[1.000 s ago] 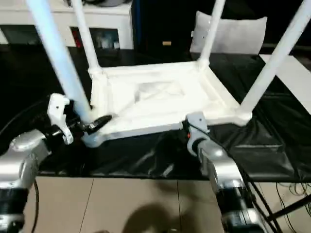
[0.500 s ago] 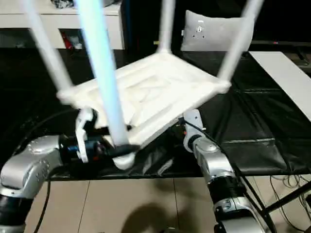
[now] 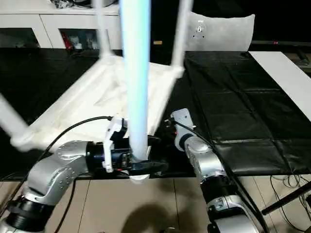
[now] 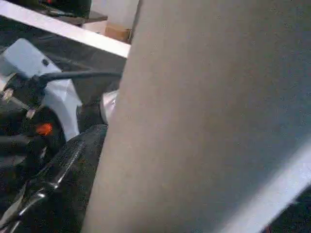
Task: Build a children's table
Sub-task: Rotate table base
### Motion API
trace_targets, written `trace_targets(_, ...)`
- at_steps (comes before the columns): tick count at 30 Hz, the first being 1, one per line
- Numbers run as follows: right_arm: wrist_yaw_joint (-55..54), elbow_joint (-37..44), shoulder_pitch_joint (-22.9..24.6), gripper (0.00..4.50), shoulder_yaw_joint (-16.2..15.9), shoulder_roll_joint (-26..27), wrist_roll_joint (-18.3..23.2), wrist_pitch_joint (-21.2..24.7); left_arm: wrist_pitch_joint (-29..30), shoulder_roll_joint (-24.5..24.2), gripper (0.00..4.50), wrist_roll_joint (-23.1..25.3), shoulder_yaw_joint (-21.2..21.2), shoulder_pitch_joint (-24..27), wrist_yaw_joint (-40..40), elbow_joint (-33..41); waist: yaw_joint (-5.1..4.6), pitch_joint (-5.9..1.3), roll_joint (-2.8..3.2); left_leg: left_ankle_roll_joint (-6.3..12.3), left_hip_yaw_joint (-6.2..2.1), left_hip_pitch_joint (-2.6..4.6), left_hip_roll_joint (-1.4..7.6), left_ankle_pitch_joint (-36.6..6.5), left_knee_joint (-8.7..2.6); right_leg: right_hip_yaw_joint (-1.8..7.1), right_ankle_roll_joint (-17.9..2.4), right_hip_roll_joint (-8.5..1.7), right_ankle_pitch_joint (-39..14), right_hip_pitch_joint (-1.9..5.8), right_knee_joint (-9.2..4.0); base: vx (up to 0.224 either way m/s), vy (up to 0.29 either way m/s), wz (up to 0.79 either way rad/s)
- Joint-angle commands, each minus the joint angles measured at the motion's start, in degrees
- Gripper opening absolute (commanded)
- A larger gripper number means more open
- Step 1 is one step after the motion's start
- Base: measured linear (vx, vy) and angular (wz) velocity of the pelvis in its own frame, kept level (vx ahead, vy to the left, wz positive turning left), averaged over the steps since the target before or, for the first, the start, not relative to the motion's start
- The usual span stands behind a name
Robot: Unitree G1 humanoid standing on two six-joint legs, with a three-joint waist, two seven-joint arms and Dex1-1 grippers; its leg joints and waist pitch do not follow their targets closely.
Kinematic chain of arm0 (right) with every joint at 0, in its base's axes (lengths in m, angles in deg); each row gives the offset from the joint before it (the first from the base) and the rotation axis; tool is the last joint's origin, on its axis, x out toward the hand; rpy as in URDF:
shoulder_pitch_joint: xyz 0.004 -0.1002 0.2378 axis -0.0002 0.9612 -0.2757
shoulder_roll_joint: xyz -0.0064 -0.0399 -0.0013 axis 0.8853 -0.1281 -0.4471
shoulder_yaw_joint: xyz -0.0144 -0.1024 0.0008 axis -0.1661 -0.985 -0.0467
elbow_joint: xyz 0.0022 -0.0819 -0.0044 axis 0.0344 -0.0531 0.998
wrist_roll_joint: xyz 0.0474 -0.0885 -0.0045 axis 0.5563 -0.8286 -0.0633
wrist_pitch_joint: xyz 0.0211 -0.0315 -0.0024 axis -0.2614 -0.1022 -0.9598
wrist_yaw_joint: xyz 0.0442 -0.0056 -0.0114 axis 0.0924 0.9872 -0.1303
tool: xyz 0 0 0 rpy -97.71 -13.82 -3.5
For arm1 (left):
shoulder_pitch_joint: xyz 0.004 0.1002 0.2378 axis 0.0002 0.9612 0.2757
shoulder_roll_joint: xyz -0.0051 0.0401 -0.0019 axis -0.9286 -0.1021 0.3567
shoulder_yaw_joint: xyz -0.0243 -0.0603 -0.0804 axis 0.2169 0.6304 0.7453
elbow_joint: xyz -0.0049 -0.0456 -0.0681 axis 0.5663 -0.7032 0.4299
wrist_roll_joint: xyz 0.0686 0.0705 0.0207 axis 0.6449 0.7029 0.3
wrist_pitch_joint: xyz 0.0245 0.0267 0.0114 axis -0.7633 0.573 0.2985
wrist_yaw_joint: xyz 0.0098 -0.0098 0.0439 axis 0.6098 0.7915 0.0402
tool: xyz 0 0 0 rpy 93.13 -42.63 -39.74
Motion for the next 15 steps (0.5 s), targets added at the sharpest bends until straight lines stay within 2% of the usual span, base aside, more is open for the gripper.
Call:
trace_targets(1, 0.5, -0.1, -2.1, 4.5, -2.0, 1.6, -0.8, -1.7, -3.3, 2.5, 4.46, 2.8, -0.8, -2.8, -3.5, -3.0, 0.22, -3.89, -0.18, 0.93, -2.65, 0.71, 4.81, -10.7, -4.2, 4.6, -9.8, -6.32, -18.9, 2.59, -4.27, 0.0, 0.0, 0.0)
trace_targets(3, -1.2, -0.7, -2.4, 4.5, -0.9, 1.3, -0.9, -1.6, -6.7, 4.1, 4.46, 5.1, 0.3, -5.0, -7.1, -6.9, 0.24, -3.91, -0.27, 1.02, -2.71, 0.69, 4.72, -10.5, -4.19, 4.53, -9.7, -6.29, -18.9, 2.63, -4.33, 0.0, 0.0, 0.0)
trace_targets(5, -1.7, -0.8, -2.4, 4.5, -0.5, 1.2, -0.8, -1.5, -7.8, 4.4, 4.46, 5.9, 0.7, -5.7, -8.4, -8.2, 0.26, -3.94, -0.27, 0.99, -2.78, 0.73, 4.73, -10.9, -4.16, 4.48, -9.3, -6.37, -19.5, 2.69, -4.42, 0.0, 0.0, 0.0)
trace_targets(6, -2.2, -0.8, -2.3, 4.5, 0.3, 0.7, -0.9, -1.4, -9.3, 4.8, 4.46, 6.5, 1.5, -6.9, -9.9, -10.2, 0.21, -3.98, -0.53, 1.21, -2.8, 0.54, 4.76, -10.8, -4.17, 4.46, -9.0, -6.48, -19.7, 2.81, -4.45, 0.0, 0.0, 0.0)
trace_targets(7, -2.4, -0.9, -2.2, 4.5, 0.8, 0.2, -0.9, -1.4, -10.0, 4.8, 4.46, 6.7, 2.0, -7.7, -10.5, -11.3, 0.32, -4.07, -0.57, 1.39, -2.7, 0.68, 4.64, -10.3, -4.05, 4.49, -8.9, -6.45, -19.4, 2.75, -4.43, 0.0, 0.0, 0.0)
trace_targets(8, -2.6, -0.9, -2.0, 4.5, 1.3, -0.3, -0.8, -1.5, -11.2, 4.7, 4.46, 7.5, 2.2, -8.5, -11.3, -12.5, 0.43, -4.13, -0.49, 1.79, -2.73, 0.5, 4.62, -9.5, -4.04, 4.45, -9.1, -6.45, -18.6, 2.82, -4.32, 0.0, 0.0, 0.0)
trace_targets(9, -2.2, -0.5, -1.5, 4.5, 2.4, -1.3, -0.3, -1.4, -12.8, 4.6, 4.46, 8.6, 2.5, -9.5, -12.3, -14.2, 0.49, -4.16, -0.46, 1.96, -2.69, 0.62, 4.74, -9.2, -4.05, 4.45, -9.2, -6.39, -17.8, 2.7, -4.21, 0.0, 0.0, 0.0)
trace_targets(11, -1.5, 0.7, -0.2, 4.5, 3.3, -2.8, -0.1, -1.5, -15.0, 4.6, 4.46, 10.1, 2.0, -9.6, -12.7, -14.6, 0.53, -4.14, -0.55, 2.1, -2.72, 0.56, 4.79, -9.5, -4.04, 4.44, -9.1, -6.49, -18.0, 2.81, -4.25, 0.0, 0.0, 0.0)
trace_targets(15, 0.3, 3.2, 1.9, 4.5, 4.2, -4.5, 0.4, -1.3, -15.3, 5.1, 4.46, 9.9, 1.9, -8.7, -12.6, -13.7, 0.79, -4.15, -0.62, 2.45, -2.56, 0.51, 4.73, -9.0, -3.93, 4.44, -9.4, -6.55, -18.1, 2.81, -4.27, 0.0, 0.0, 0.0)
